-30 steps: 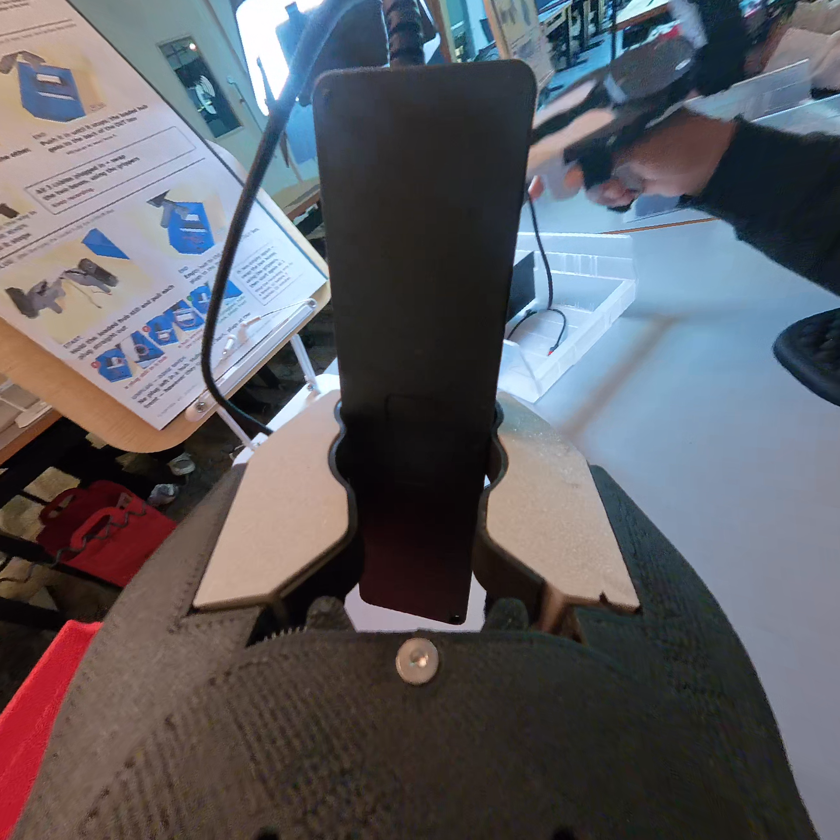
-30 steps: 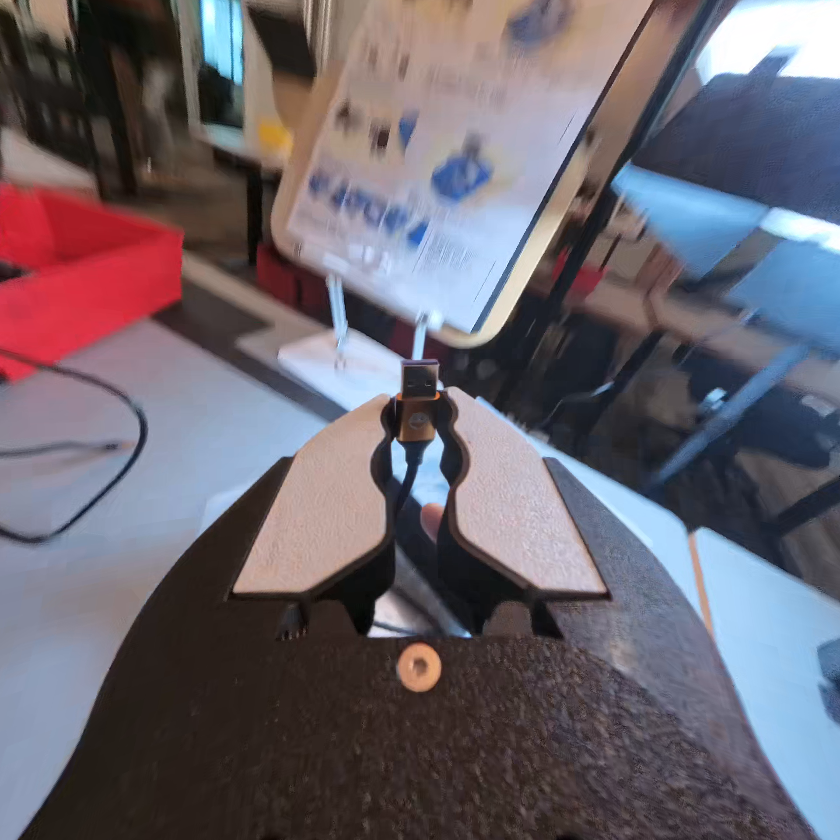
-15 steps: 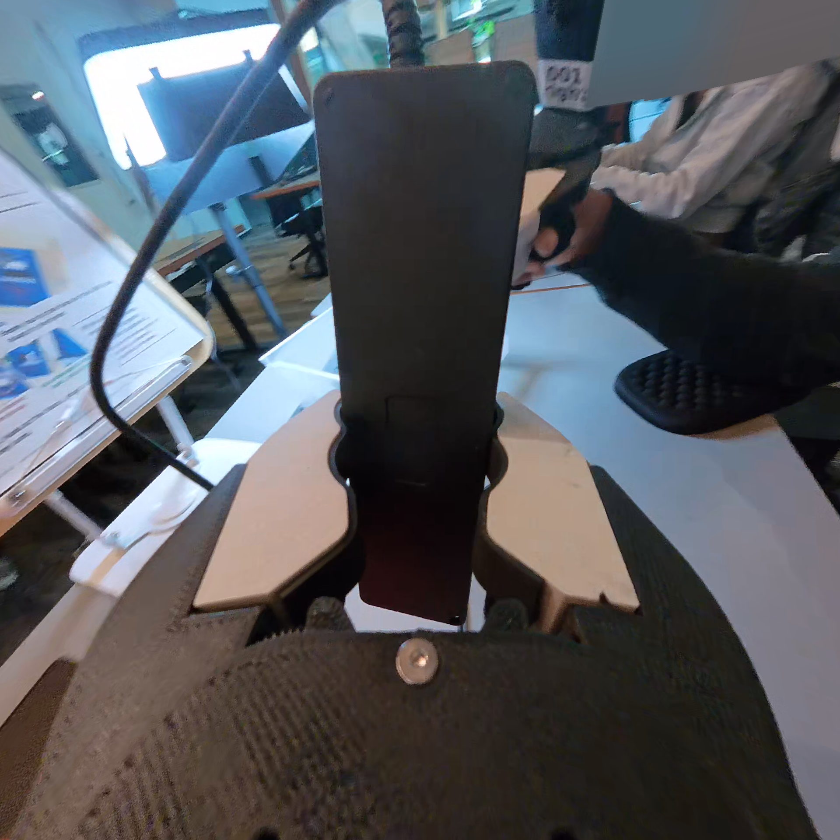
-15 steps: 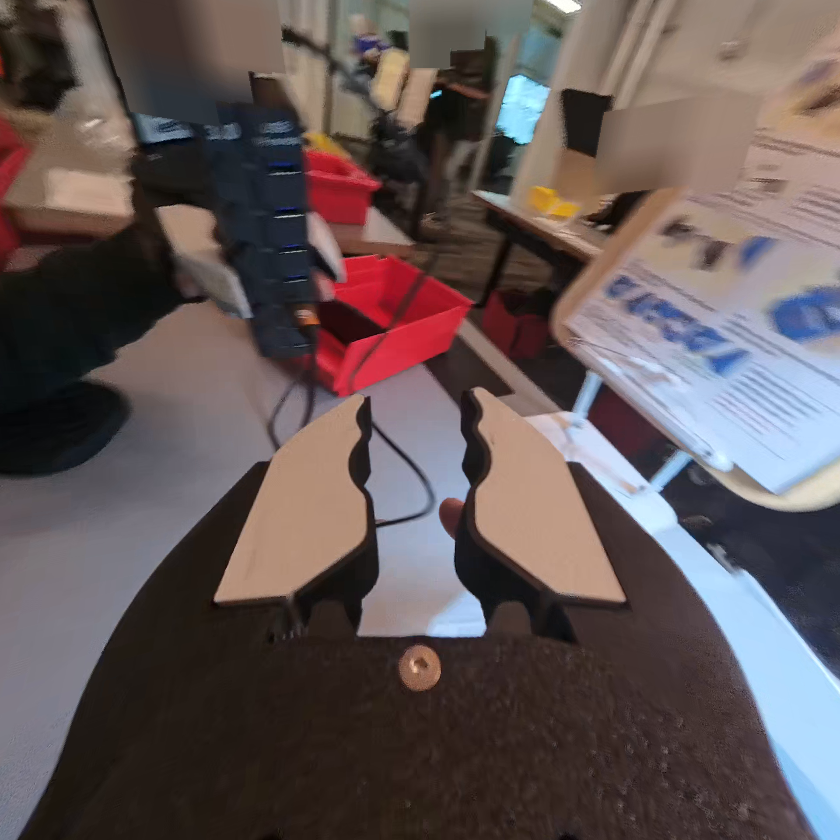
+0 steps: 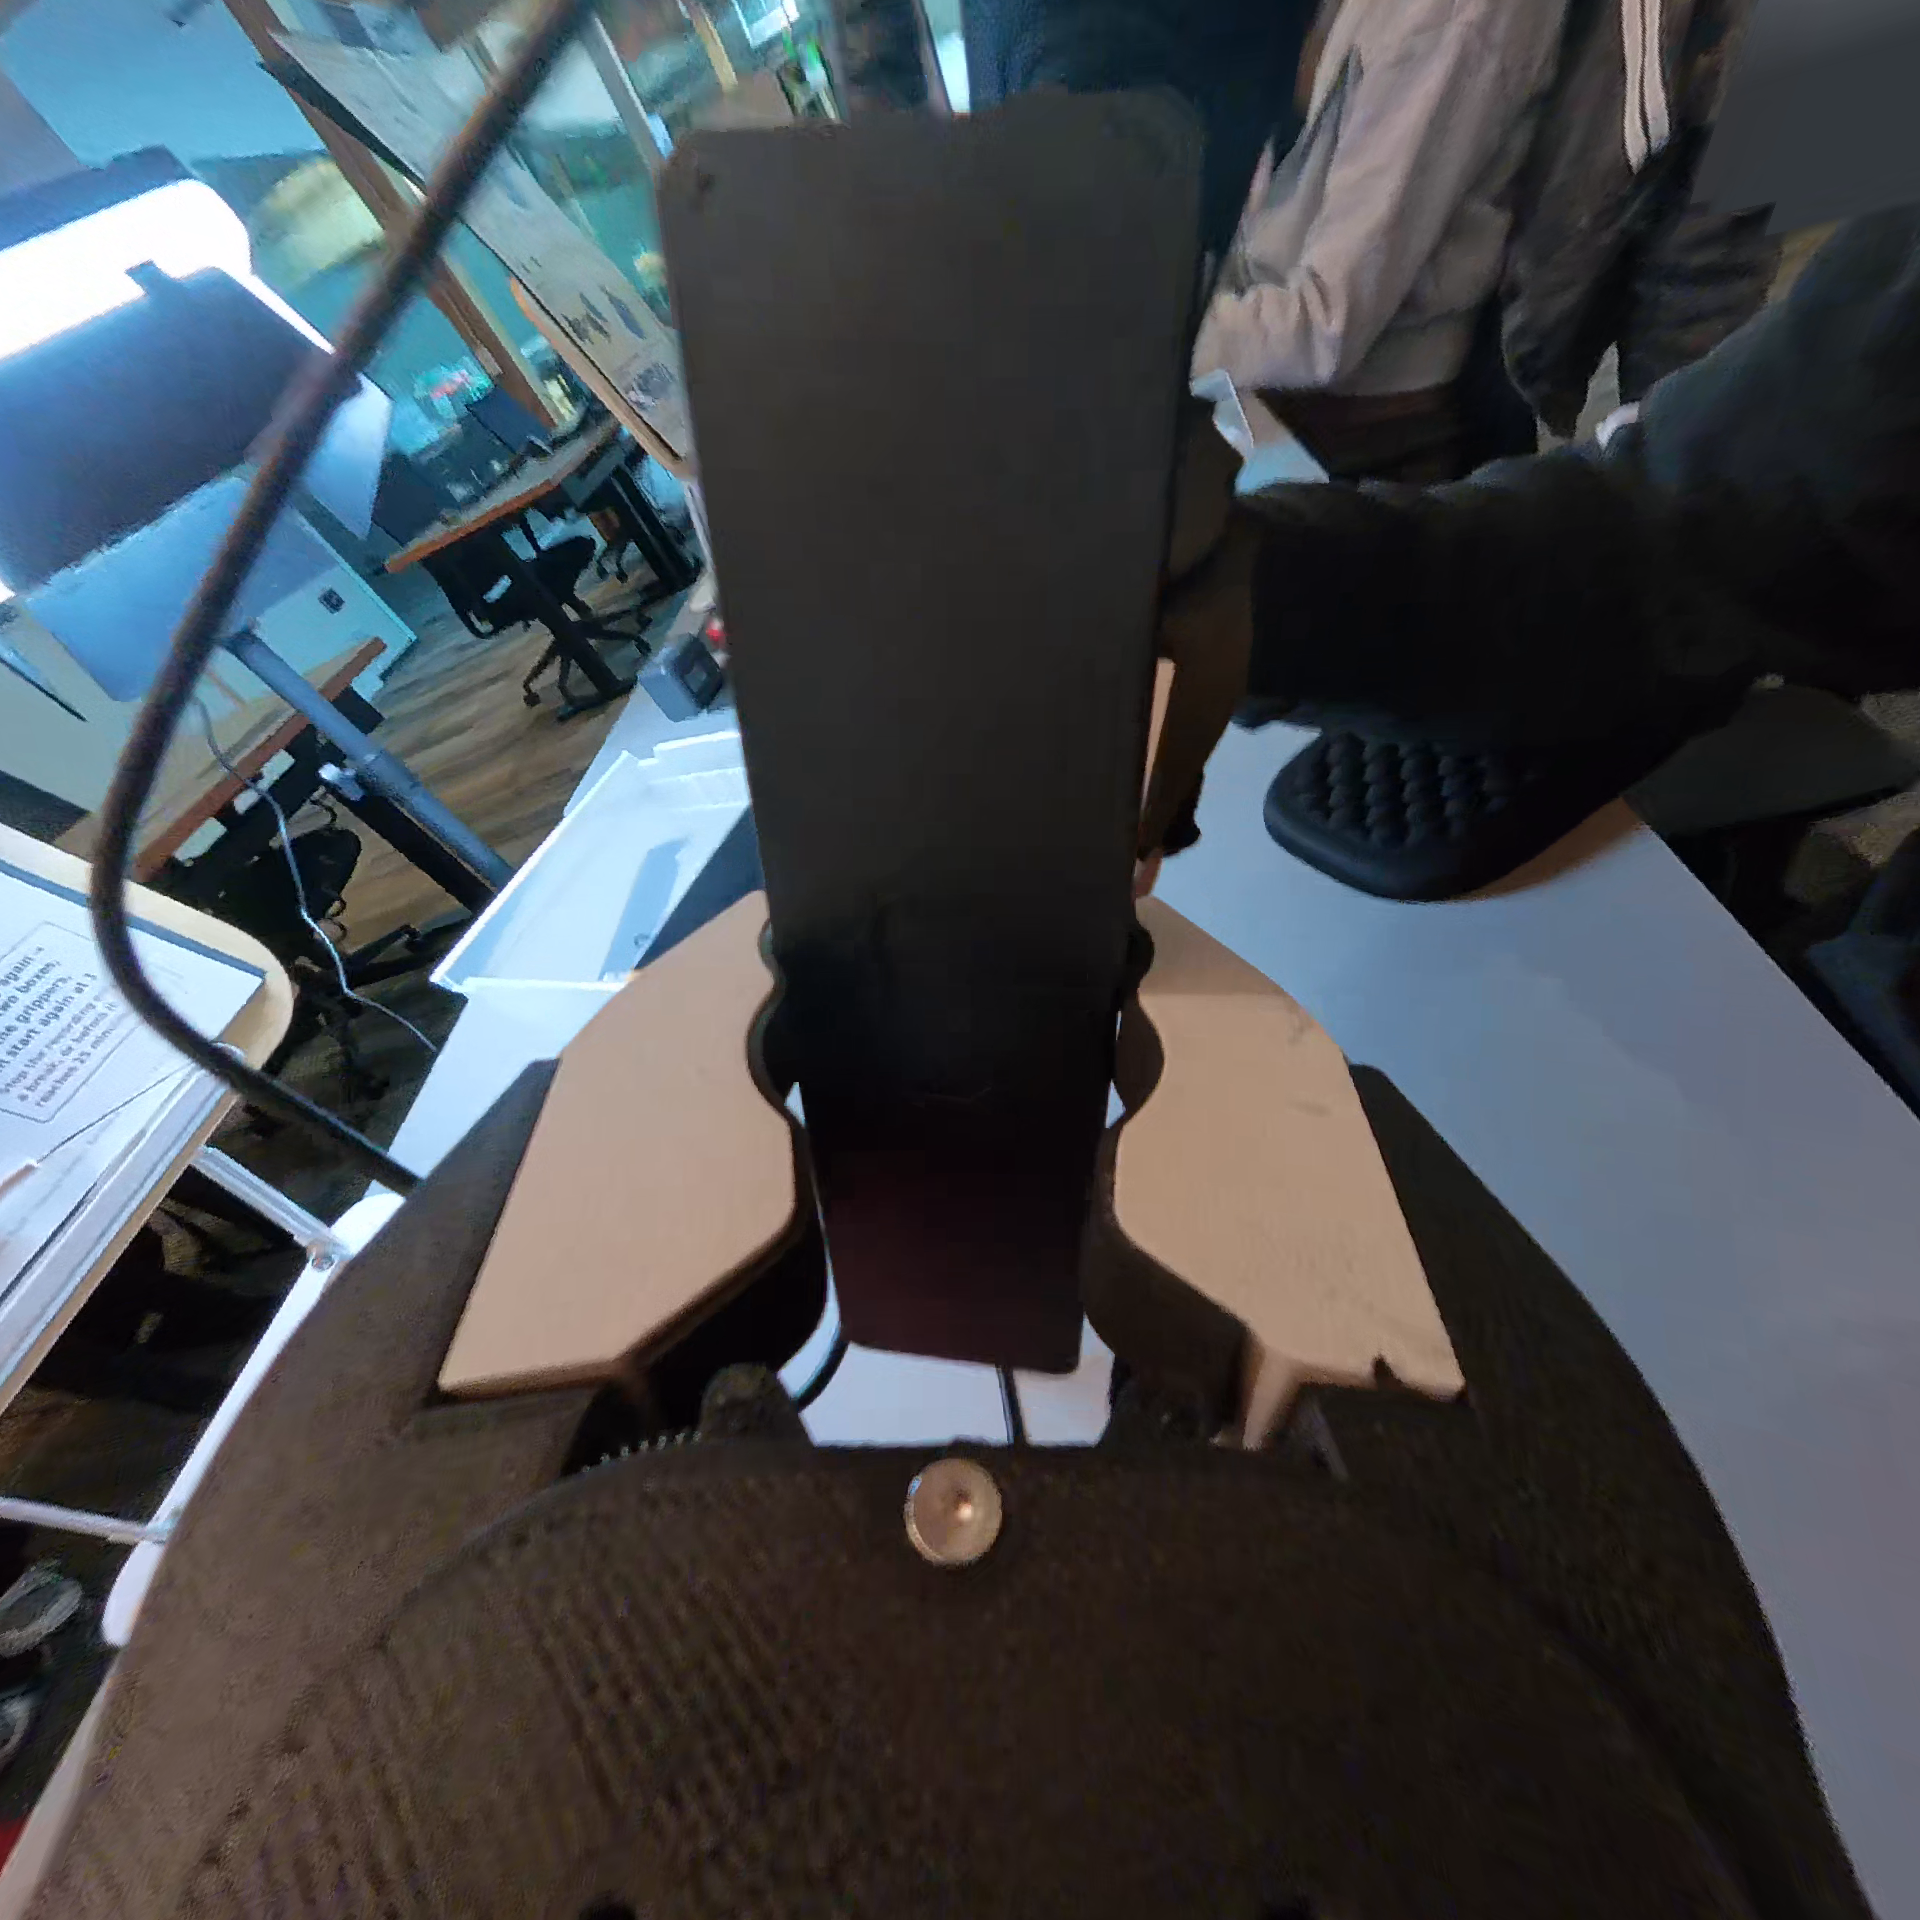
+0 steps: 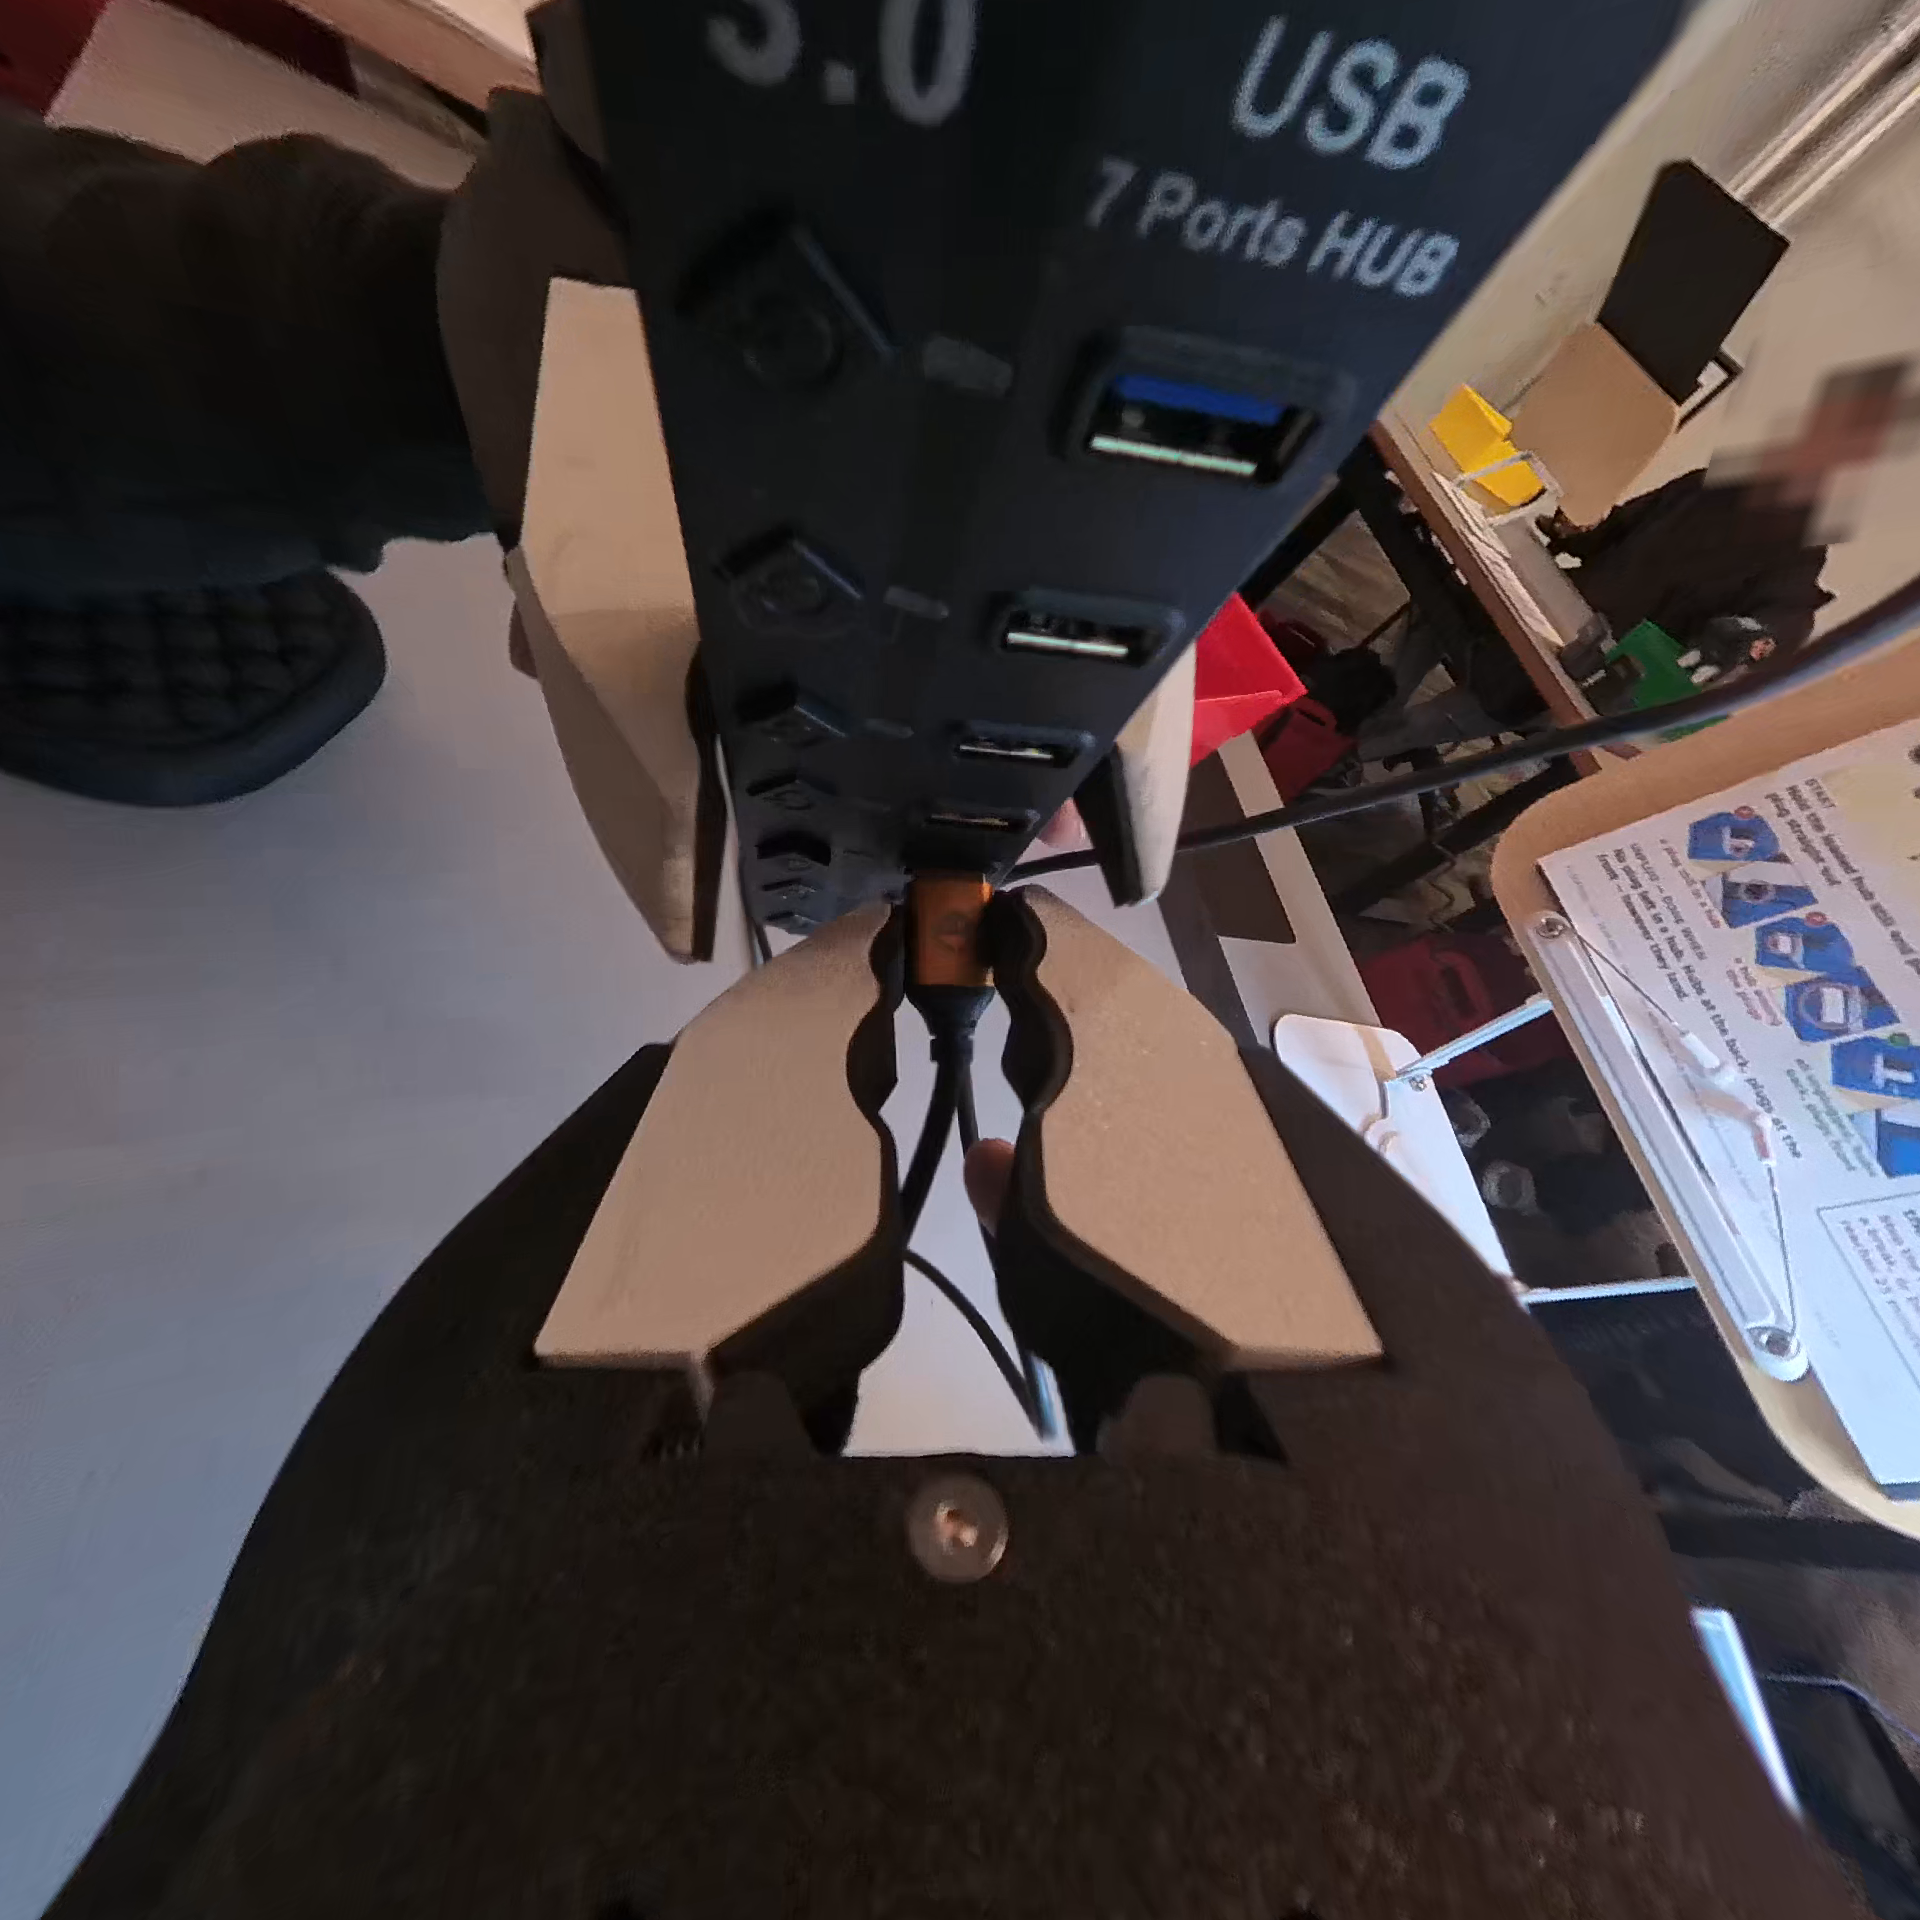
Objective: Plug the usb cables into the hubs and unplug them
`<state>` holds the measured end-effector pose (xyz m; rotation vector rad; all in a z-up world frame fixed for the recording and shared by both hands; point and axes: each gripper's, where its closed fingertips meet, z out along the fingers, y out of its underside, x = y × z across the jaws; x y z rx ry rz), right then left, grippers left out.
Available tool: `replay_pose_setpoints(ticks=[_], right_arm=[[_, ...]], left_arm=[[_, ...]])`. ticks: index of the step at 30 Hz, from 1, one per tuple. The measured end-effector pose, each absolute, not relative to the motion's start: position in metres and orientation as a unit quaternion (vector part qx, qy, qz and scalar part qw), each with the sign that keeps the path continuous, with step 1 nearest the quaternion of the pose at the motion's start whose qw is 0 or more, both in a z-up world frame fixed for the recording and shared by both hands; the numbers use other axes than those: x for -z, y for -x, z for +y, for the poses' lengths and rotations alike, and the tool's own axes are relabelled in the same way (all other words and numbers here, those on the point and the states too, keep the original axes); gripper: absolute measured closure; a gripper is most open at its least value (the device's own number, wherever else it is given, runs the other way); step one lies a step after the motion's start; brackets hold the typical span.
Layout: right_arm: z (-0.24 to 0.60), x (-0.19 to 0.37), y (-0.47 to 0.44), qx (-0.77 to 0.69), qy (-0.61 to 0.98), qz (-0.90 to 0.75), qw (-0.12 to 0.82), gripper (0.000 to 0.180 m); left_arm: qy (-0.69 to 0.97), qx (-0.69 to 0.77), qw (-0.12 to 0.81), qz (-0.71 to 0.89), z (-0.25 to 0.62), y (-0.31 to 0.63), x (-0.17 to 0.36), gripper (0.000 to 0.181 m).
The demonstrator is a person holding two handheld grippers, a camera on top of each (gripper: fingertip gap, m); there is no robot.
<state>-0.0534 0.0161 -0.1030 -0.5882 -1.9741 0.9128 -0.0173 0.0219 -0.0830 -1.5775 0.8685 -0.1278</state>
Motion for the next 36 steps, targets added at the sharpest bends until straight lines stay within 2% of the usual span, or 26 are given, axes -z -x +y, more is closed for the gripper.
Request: replay_pose_setpoints(ticks=[2,8,12,18,22,27,31,32,34,36], right_arm=[[0.014,0.102,0.05,-0.363,0.222,-0.795,0.431,0.164],[0.022,0.101,0.047,-0.315,0.215,-0.806,0.453,0.163],[0.075,0.092,0.036,-0.273,0.269,-0.796,0.468,0.164],[0.159,0.007,0.002,-0.348,0.303,-0.631,0.623,0.164],[0.203,-0.008,-0.008,-0.335,0.323,-0.553,0.691,0.164],[0.227,0.002,0.0,-0.358,0.352,-0.509,0.699,0.164],[0.263,0.065,0.026,-0.279,0.452,-0.561,0.634,0.163],[0.269,0.085,0.032,-0.264,0.478,-0.578,0.607,0.161],[0.273,0.112,0.042,-0.251,0.511,-0.599,0.564,0.139],[0.265,0.114,0.047,-0.269,0.513,-0.602,0.55,0.127]], left_arm=[[0.705,0.026,0.591,0.391,0.023,0.018,0.093,0.113],[0.72,-0.029,0.563,0.405,0.028,0.023,0.101,0.117],[0.742,-0.076,0.574,0.338,0.019,0.074,0.088,0.117],[0.727,-0.082,0.632,0.255,0.0,0.118,0.059,0.117],[0.726,-0.076,0.632,0.26,0.008,0.111,0.063,0.116],[0.735,-0.069,0.618,0.272,0.014,0.104,0.072,0.116],[0.736,-0.059,0.618,0.272,0.016,0.102,0.074,0.116],[0.736,-0.055,0.617,0.272,0.016,0.101,0.075,0.116],[0.737,-0.046,0.616,0.274,0.018,0.099,0.078,0.116],[0.737,-0.034,0.615,0.278,0.019,0.095,0.08,0.116]])
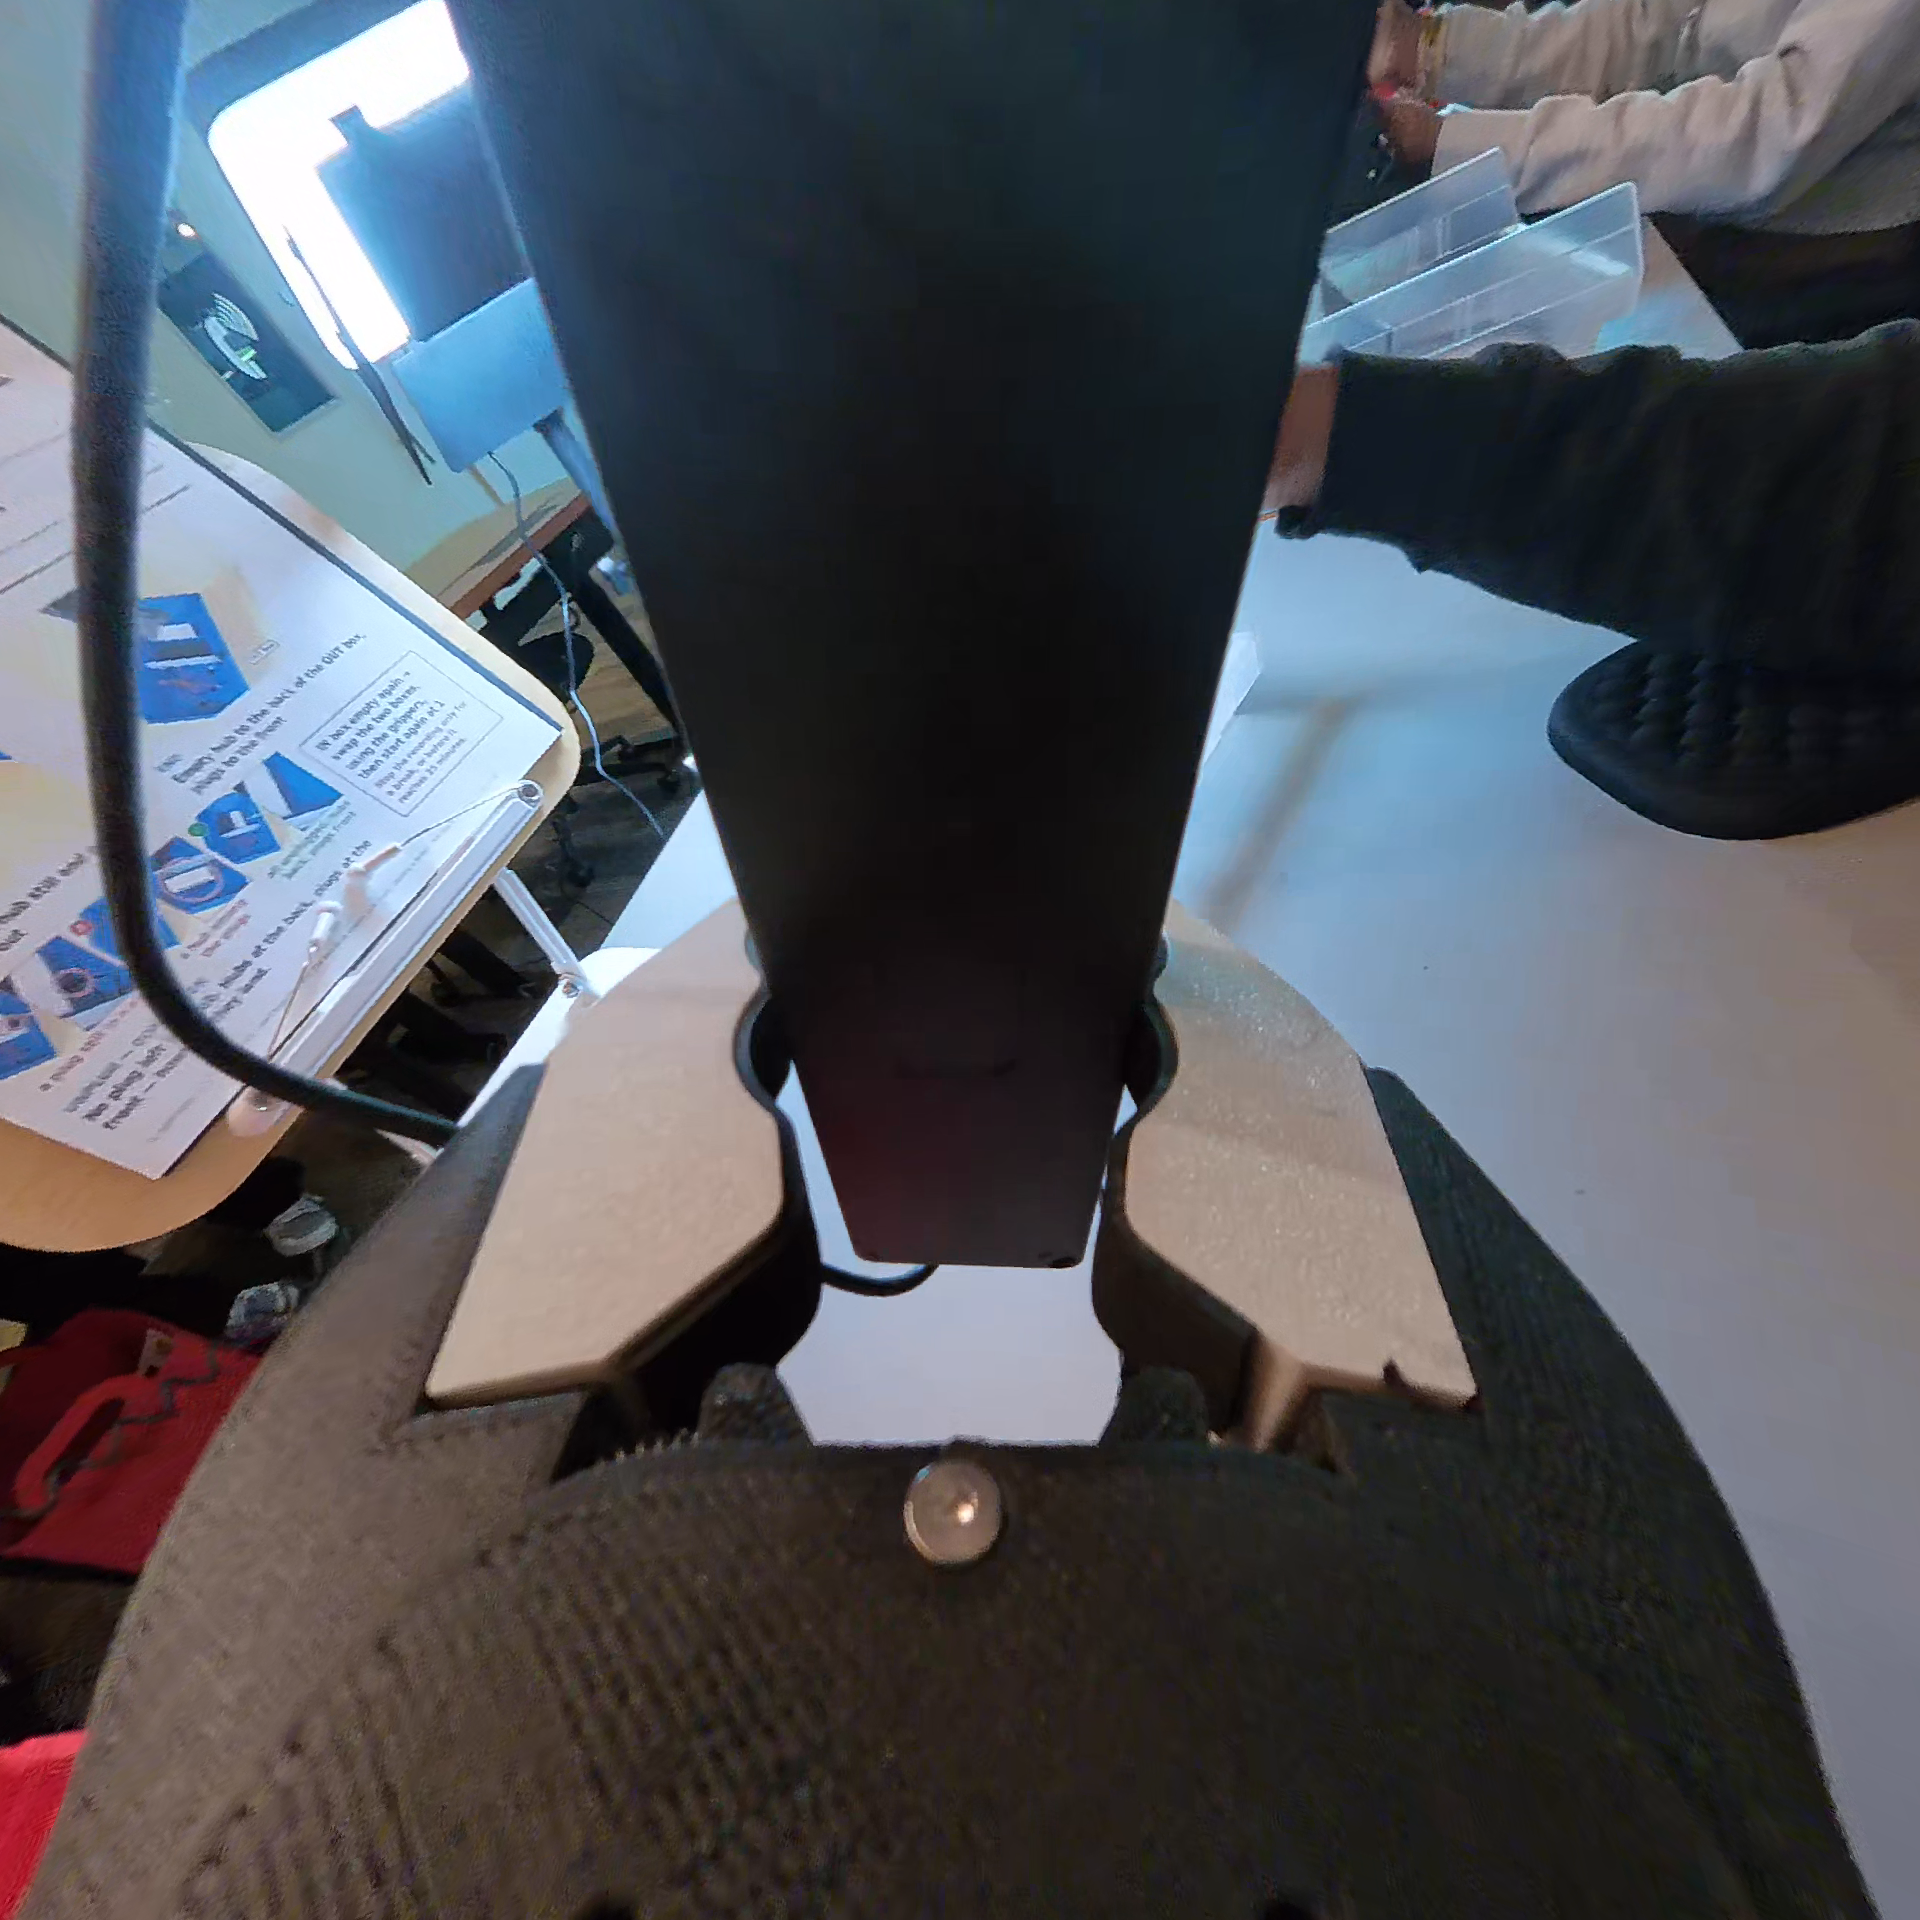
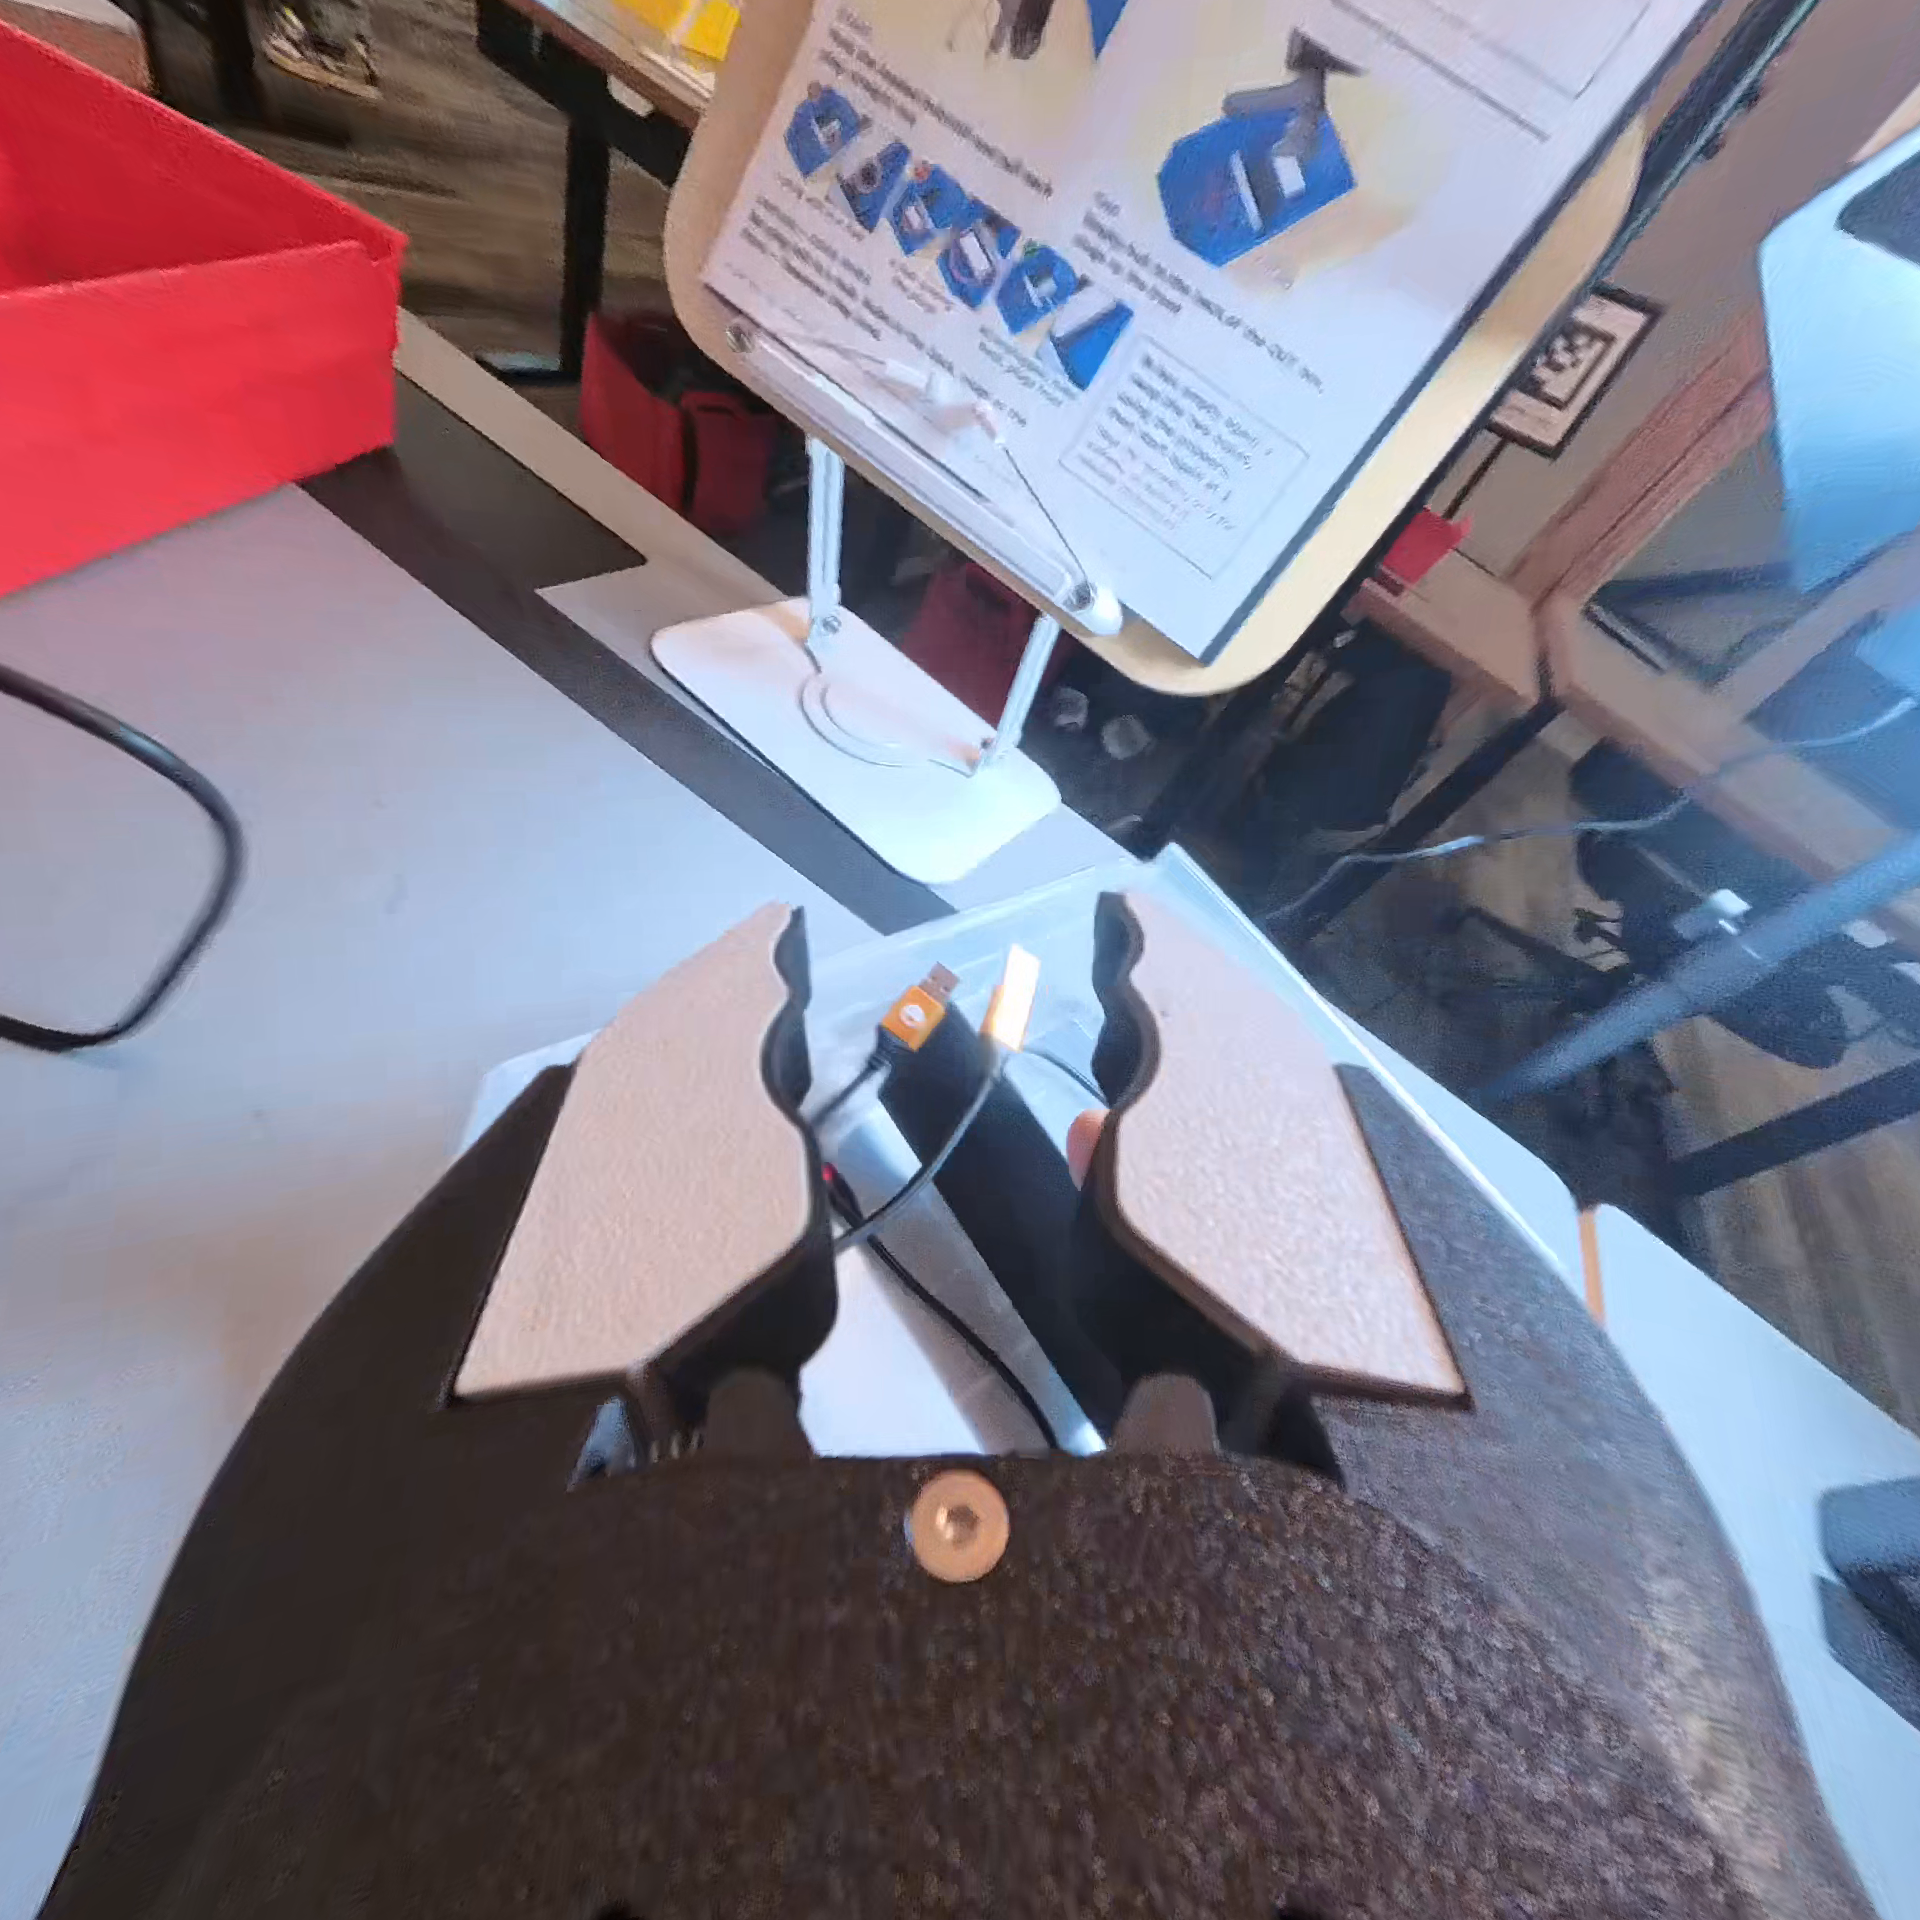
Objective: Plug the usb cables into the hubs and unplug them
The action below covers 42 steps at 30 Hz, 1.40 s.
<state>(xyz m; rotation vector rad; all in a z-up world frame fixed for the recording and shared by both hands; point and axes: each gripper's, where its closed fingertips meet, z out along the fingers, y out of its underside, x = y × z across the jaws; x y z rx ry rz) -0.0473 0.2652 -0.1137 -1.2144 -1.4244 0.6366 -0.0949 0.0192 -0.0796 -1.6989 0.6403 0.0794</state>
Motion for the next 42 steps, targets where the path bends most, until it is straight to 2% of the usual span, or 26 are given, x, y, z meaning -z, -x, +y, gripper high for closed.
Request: replay_pose_setpoints(ticks=[7,10,13,15,16,18,19,25,33,38,42], right_arm=[[0.156,0.076,0.046,-0.394,0.369,-0.681,0.495,0.128],[0.113,0.106,0.045,-0.331,0.315,-0.771,0.443,0.127],[0.125,0.146,0.065,-0.203,0.321,-0.802,0.46,0.119],[0.13,0.172,0.083,-0.195,0.348,-0.798,0.451,0.119],[0.132,0.18,0.091,-0.197,0.36,-0.79,0.456,0.126],[0.13,0.185,0.103,-0.206,0.35,-0.776,0.483,0.161],[0.127,0.18,0.104,-0.218,0.337,-0.77,0.496,0.169],[0.113,0.084,0.064,-0.366,0.299,-0.705,0.529,0.175],[0.083,-0.044,-0.044,-0.4,0.205,-0.628,0.635,0.176],[0.062,-0.091,-0.115,-0.411,0.164,-0.577,0.686,0.176],[0.068,-0.103,-0.135,-0.406,0.176,-0.549,0.709,0.176]], left_arm=[[0.73,0.022,0.617,0.292,0.02,0.08,0.083,0.117],[0.725,0.041,0.619,0.299,0.018,0.074,0.081,0.116],[0.724,0.048,0.618,0.302,0.014,0.071,0.078,0.116],[0.716,0.058,0.626,0.303,0.01,0.069,0.072,0.116],[0.71,0.065,0.631,0.304,0.007,0.067,0.068,0.116],[0.701,0.068,0.643,0.301,0.003,0.069,0.06,0.116],[0.697,0.065,0.65,0.296,0.001,0.072,0.056,0.116],[0.698,0.011,0.686,0.202,-0.01,0.119,0.03,0.116],[0.727,-0.023,0.661,0.184,-0.013,0.123,0.03,0.116],[0.736,-0.018,0.64,0.223,-0.001,0.09,0.036,0.116],[0.742,-0.014,0.624,0.244,0.008,0.071,0.044,0.116]])
